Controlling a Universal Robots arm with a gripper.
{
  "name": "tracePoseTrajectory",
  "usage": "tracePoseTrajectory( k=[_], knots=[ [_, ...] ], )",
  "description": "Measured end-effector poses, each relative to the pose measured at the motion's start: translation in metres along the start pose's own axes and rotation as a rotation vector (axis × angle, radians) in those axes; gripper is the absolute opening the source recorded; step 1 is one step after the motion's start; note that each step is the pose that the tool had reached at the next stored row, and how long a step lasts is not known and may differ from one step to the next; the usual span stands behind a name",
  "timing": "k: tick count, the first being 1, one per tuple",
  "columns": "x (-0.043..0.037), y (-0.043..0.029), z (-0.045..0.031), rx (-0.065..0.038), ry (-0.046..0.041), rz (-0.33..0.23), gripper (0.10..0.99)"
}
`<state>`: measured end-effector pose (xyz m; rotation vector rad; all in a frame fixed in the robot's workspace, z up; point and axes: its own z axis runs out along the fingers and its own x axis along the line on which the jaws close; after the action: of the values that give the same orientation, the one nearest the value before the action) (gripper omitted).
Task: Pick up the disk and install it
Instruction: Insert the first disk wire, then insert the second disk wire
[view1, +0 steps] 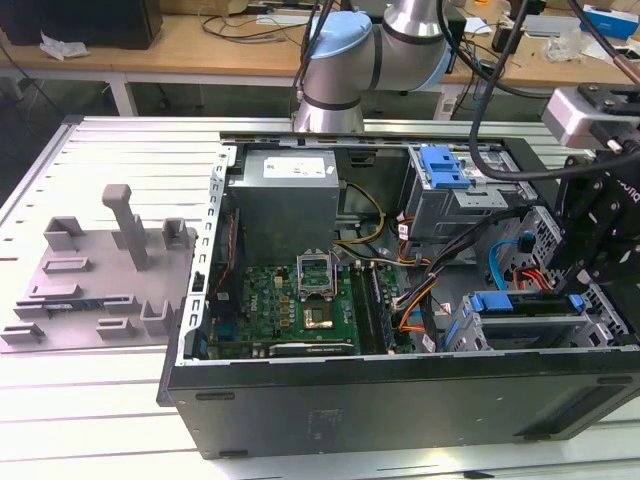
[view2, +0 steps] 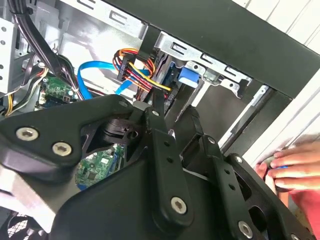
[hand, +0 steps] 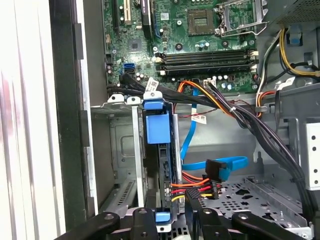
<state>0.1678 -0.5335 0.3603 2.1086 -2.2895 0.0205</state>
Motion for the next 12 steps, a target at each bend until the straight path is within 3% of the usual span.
tracePoseTrajectory(
  k=[12],
  knots=[
    [-0.0018, 0.0002, 0.0, 0.0, -0.0001, 0.0, 0.365]
  ],
)
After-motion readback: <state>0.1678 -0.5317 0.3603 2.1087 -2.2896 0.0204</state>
